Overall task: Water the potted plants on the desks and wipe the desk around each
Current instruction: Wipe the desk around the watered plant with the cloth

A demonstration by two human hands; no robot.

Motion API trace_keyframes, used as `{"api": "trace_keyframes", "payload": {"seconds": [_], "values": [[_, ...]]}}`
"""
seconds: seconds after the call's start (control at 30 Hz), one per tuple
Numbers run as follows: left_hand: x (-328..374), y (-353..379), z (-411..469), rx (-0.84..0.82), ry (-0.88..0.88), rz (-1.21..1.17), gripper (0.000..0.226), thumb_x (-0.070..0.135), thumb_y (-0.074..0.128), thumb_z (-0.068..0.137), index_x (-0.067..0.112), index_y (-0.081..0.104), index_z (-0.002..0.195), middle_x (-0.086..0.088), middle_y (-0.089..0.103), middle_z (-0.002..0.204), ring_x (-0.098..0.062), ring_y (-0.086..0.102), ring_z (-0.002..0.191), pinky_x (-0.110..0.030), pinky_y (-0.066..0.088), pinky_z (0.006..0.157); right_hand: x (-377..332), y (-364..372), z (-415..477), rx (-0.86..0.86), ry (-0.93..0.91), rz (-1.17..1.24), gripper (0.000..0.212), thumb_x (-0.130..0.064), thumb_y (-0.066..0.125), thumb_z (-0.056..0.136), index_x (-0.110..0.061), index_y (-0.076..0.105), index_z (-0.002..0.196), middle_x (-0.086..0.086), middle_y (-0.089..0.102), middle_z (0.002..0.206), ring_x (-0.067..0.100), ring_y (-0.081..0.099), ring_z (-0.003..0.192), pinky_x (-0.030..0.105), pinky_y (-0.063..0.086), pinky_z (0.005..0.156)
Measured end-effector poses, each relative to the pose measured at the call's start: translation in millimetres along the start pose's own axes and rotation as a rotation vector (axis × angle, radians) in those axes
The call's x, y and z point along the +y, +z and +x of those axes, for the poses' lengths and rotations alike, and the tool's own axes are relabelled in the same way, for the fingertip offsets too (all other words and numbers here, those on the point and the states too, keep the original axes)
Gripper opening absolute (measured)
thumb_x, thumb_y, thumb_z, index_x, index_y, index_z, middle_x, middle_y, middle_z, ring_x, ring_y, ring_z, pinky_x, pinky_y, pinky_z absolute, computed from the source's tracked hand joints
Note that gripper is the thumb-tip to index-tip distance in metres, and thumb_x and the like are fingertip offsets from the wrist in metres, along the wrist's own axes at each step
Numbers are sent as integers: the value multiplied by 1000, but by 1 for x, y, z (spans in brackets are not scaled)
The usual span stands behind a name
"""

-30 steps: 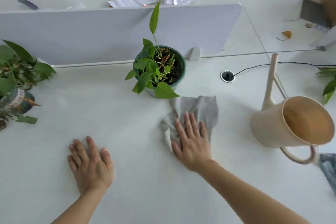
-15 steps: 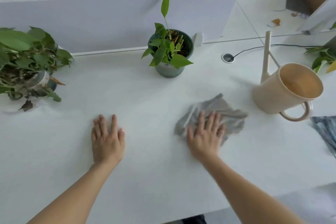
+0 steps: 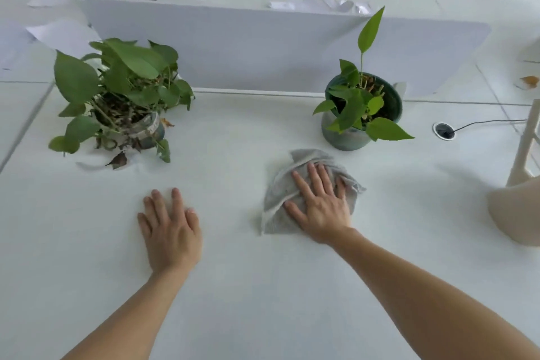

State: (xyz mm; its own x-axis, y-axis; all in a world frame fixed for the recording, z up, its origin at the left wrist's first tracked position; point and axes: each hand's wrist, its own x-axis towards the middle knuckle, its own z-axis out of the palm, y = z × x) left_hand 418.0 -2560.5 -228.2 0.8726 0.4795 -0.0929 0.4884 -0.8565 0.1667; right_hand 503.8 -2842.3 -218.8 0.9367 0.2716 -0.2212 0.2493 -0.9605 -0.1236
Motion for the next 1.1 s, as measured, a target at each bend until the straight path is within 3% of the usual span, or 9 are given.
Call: {"api": "trace_keyframes", "payload": {"seconds": [0.1,0.23,0.5,0.57,0.7,0.83,0.93,1.1], "values": [[-4,6,5,12,-6,19,61,37,21,95,9,38,146,-28,28,152,-43,22,142,-55,17,114,-20,-7,54,11,62,6,85,-77,6,85,-34,2,159,7,-10,168,25,-14,154,53,-7,122],[-5,8,7,46,10,29,60,36,23,95,8,41,145,-27,30,151,-43,26,141,-56,21,112,-40,-18,131,29,55,19,79,-72,20,93,-31,3,160,9,-8,168,26,-11,154,50,-8,123],[-7,15,13,39,-2,74,61,36,25,94,10,38,147,-24,29,154,-38,25,142,-51,16,114,-58,-33,238,125,428,209,82,-65,24,96,-17,8,160,20,-5,166,36,-9,153,58,8,120],[-8,14,14,25,5,82,61,36,25,94,10,37,147,-23,28,154,-38,24,143,-51,16,114,-70,-31,230,87,355,137,81,-64,23,96,-18,6,161,20,-6,166,37,-11,153,61,2,120],[-7,10,15,9,10,76,61,36,24,94,9,38,147,-25,28,153,-41,25,142,-53,18,113,-104,-19,165,-36,-65,13,77,-66,18,94,-29,6,160,11,-6,168,28,-12,154,58,-6,120],[-5,7,11,14,7,62,62,37,20,95,10,34,148,-25,25,155,-40,21,144,-54,17,114,-59,-14,98,-93,-377,-48,81,-79,5,86,-42,6,158,0,-4,168,19,-10,154,51,-2,123],[0,5,16,13,9,55,62,38,19,95,11,32,149,-24,24,155,-39,20,145,-54,16,115,-10,-20,98,-26,-204,-48,82,-81,6,84,-42,9,157,-2,2,168,16,-6,155,48,0,124],[-5,1,16,-48,47,40,66,42,10,93,15,20,153,-21,13,159,-36,9,148,-50,7,118,-56,-4,85,13,223,83,77,-70,18,95,-33,-1,160,9,-7,168,26,-13,154,53,-6,122]]}}
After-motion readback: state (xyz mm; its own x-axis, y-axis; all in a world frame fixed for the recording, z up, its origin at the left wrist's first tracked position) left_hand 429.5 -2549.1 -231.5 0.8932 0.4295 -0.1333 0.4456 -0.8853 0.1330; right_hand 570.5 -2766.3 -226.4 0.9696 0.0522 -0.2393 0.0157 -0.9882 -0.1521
